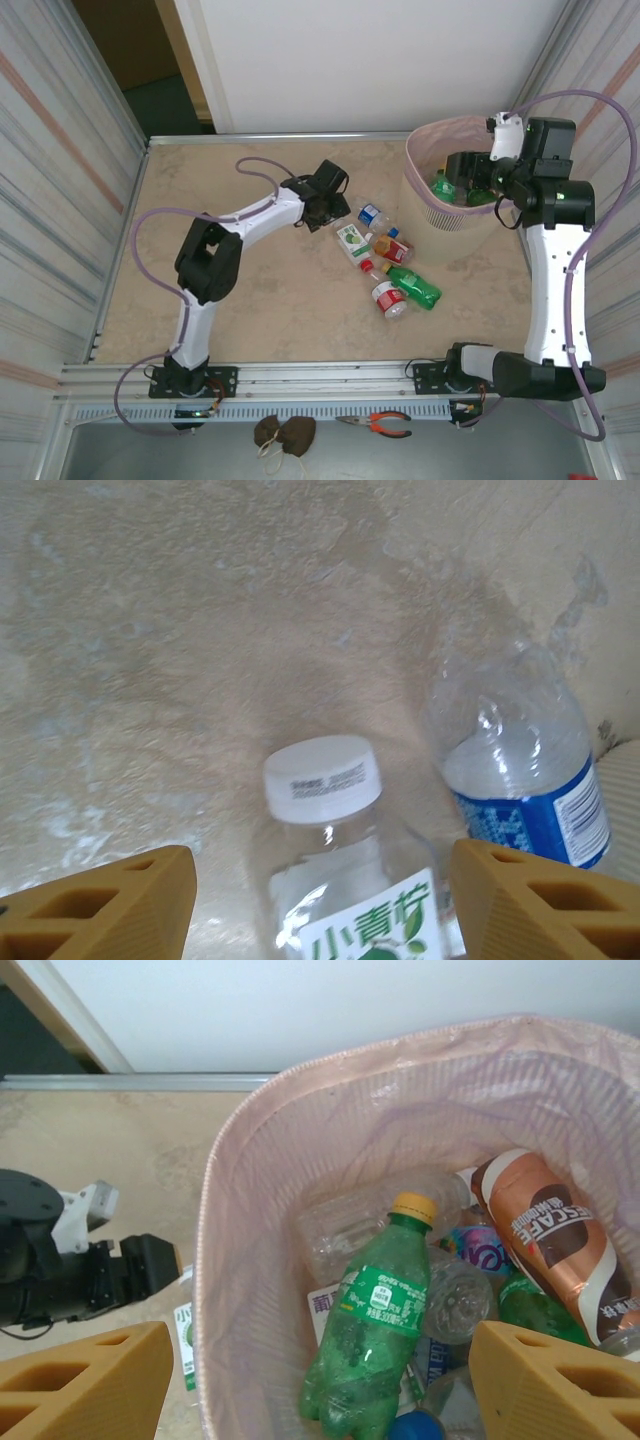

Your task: Put the plastic bottles in the bin

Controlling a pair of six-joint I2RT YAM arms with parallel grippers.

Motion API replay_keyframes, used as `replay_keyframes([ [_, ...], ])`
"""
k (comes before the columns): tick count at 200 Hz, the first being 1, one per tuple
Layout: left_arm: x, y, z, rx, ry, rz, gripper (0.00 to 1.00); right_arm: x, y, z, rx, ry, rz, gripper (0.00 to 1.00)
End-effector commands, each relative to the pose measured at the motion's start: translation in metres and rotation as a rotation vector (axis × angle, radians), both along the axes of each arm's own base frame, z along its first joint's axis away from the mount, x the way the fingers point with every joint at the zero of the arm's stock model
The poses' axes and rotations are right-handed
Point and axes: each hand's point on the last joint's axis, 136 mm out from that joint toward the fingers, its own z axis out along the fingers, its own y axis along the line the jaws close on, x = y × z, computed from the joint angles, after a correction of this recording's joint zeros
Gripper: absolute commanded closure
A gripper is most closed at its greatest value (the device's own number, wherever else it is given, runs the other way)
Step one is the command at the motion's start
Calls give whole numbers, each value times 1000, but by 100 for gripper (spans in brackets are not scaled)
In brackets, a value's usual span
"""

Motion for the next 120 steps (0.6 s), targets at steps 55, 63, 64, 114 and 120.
replay_keyframes([
  [55,15,-7,-35,-5,141,79,34,-5,-5,4,6,-30,-5,24],
  [63,17,-8,-38,-9,148,83,34,-5,-5,3,7,-28,-5,24],
  [64,17,-7,-39,-8,150,85,35,-5,-5,3,8,-28,-4,24],
  [114,12,-4,-63,-12,217,138,42,-6,-6,1,6,-26,-3,24],
  [120,12,-3,-66,-13,222,143,44,-6,-6,1,7,-26,-2,24],
])
